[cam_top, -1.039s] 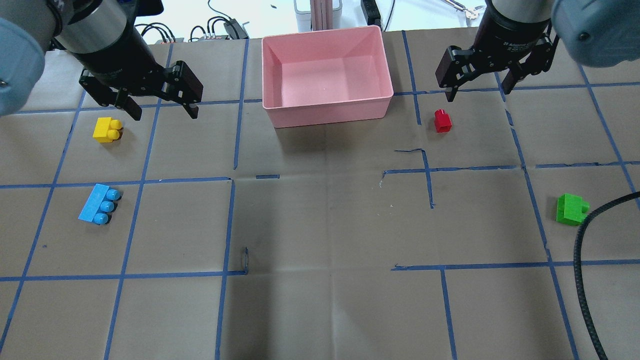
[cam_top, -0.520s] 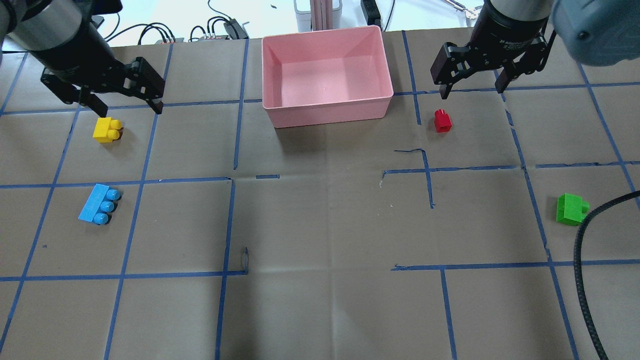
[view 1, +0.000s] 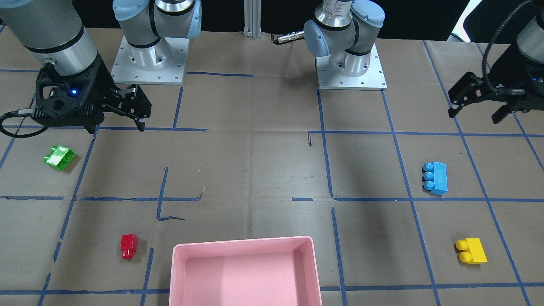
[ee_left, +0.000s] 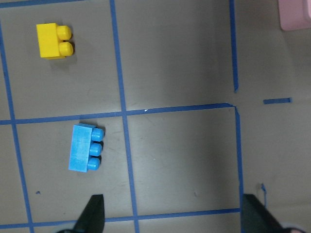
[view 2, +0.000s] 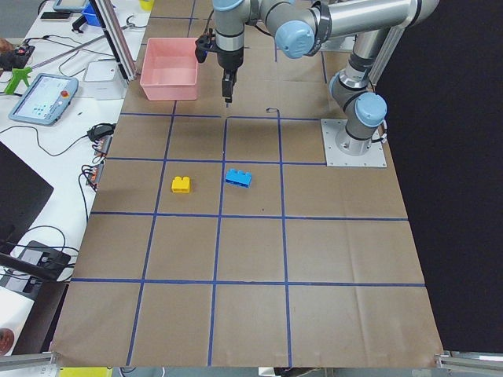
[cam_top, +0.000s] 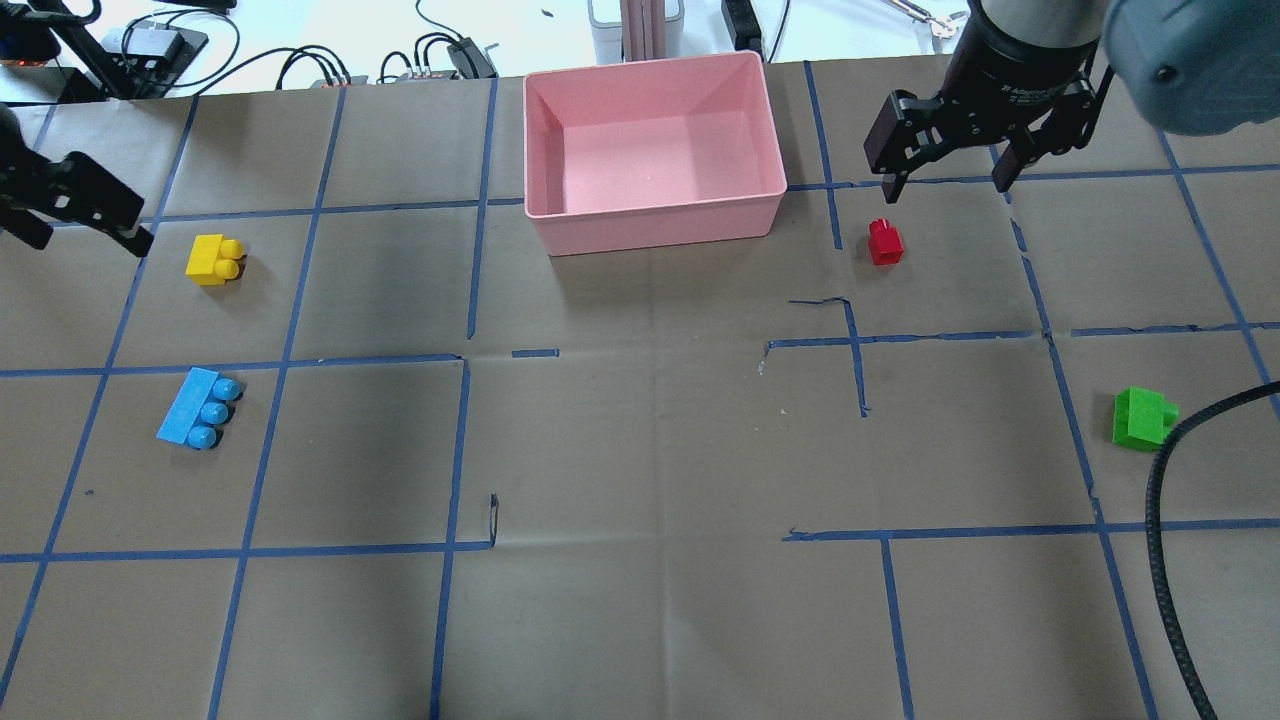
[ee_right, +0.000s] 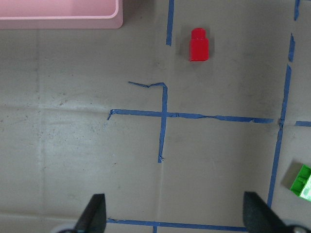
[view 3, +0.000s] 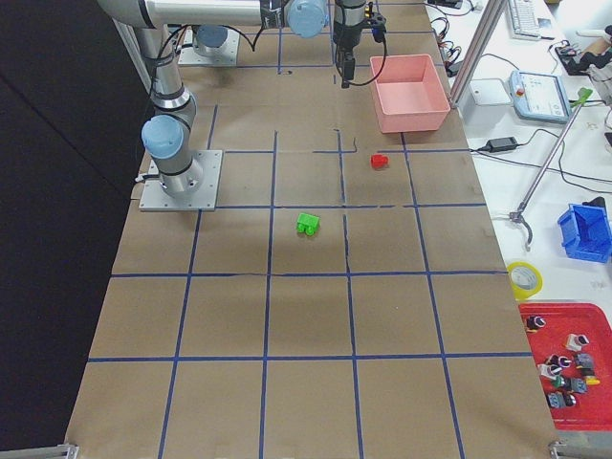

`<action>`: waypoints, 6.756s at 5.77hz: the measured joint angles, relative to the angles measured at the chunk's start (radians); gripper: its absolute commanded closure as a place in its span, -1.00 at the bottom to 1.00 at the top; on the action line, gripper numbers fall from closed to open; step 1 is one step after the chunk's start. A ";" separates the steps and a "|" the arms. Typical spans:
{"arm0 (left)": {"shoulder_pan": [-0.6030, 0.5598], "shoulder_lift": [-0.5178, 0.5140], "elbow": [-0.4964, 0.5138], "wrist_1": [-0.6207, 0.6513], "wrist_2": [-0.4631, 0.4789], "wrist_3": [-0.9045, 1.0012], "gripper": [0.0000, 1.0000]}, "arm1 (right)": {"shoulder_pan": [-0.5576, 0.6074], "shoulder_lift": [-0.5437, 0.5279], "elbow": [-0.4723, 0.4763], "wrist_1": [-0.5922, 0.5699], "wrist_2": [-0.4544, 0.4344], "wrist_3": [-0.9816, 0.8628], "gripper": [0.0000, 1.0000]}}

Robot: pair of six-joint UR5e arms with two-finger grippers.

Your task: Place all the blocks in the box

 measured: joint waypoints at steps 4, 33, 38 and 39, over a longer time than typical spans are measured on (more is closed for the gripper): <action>0.191 -0.060 -0.160 0.191 -0.033 0.286 -0.98 | -0.158 -0.005 0.003 -0.019 -0.006 -0.234 -0.98; -0.036 -0.342 0.106 0.237 -0.084 0.046 0.73 | -0.663 0.159 0.622 -0.696 -0.061 -0.364 -0.73; -0.496 -0.559 0.474 0.155 -0.119 -0.747 0.73 | -0.662 0.163 0.633 -0.701 -0.062 -0.365 -0.05; -0.559 -0.637 0.568 0.153 -0.122 -0.846 0.73 | -0.662 0.163 0.633 -0.699 -0.062 -0.363 0.12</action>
